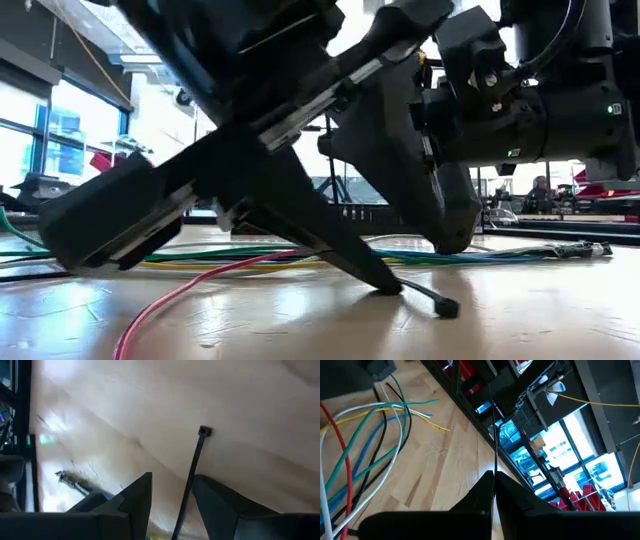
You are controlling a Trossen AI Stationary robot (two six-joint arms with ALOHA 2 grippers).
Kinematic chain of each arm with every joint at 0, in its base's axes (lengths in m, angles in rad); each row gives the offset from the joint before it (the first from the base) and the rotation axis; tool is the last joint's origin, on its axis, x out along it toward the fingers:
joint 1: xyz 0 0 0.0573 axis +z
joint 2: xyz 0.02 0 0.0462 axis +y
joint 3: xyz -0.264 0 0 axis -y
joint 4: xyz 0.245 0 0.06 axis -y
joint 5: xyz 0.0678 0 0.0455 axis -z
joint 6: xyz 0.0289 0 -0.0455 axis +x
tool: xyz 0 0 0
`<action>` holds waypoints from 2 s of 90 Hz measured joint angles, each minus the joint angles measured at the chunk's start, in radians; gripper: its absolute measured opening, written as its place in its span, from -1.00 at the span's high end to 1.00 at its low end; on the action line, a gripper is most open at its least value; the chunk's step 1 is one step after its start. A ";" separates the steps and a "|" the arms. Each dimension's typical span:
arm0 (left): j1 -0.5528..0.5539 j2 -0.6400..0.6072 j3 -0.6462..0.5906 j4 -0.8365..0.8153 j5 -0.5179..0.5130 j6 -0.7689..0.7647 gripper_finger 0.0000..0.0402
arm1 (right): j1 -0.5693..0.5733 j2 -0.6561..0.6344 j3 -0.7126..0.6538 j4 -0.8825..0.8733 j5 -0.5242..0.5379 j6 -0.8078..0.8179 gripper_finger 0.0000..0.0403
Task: Ziptie cables
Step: Wrap the colored loose cables with the black zip tie
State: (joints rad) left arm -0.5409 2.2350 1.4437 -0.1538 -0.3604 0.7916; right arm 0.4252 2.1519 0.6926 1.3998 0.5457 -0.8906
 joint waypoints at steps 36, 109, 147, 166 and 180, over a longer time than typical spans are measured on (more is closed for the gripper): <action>0.023 0.045 0.001 0.075 0.065 -0.074 0.77 | 0.000 0.000 0.000 0.004 0.001 0.000 1.00; -0.067 0.008 -0.009 0.073 -0.539 -0.629 1.00 | 0.026 0.000 0.000 0.019 0.009 -0.031 1.00; -0.150 -0.053 -0.005 -0.159 -0.790 -1.269 1.00 | 0.046 0.000 0.000 0.019 0.008 -0.053 1.00; -0.155 -0.054 -0.005 -0.163 -0.760 -1.350 1.00 | 0.045 0.000 0.000 -0.011 0.003 -0.056 1.00; -0.120 -0.054 -0.005 -0.126 -0.630 -1.351 1.00 | 0.054 0.000 0.003 -0.019 0.014 -0.158 1.00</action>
State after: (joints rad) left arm -0.6608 2.1807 1.4391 -0.2800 -0.9908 -0.5592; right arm 0.4794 2.1517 0.6952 1.3812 0.5602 -1.0483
